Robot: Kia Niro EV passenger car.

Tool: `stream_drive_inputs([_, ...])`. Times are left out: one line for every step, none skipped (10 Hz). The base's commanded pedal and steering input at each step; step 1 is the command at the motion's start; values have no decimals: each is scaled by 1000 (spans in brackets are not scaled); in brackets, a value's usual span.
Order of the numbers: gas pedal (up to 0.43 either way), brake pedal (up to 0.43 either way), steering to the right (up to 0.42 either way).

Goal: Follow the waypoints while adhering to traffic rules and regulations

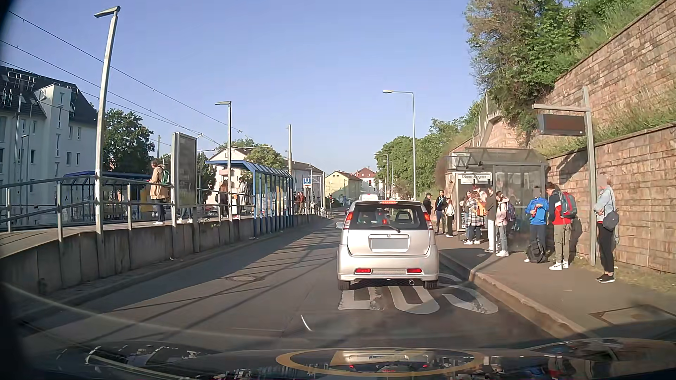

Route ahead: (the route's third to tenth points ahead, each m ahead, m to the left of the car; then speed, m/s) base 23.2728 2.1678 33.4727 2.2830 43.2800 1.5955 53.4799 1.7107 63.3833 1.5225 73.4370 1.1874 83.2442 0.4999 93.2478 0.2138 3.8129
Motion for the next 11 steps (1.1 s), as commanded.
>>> stream_drive_inputs([0,140,0])
stream_drive_inputs([0,140,0])
stream_drive_inputs([0,140,0])
stream_drive_inputs([0,140,0])
stream_drive_inputs([0,152,0])
stream_drive_inputs([0,171,0])
stream_drive_inputs([0,177,0])
stream_drive_inputs([0,189,-1])
stream_drive_inputs([0,195,-2])
stream_drive_inputs([0,201,-2])
stream_drive_inputs([0,201,-2])
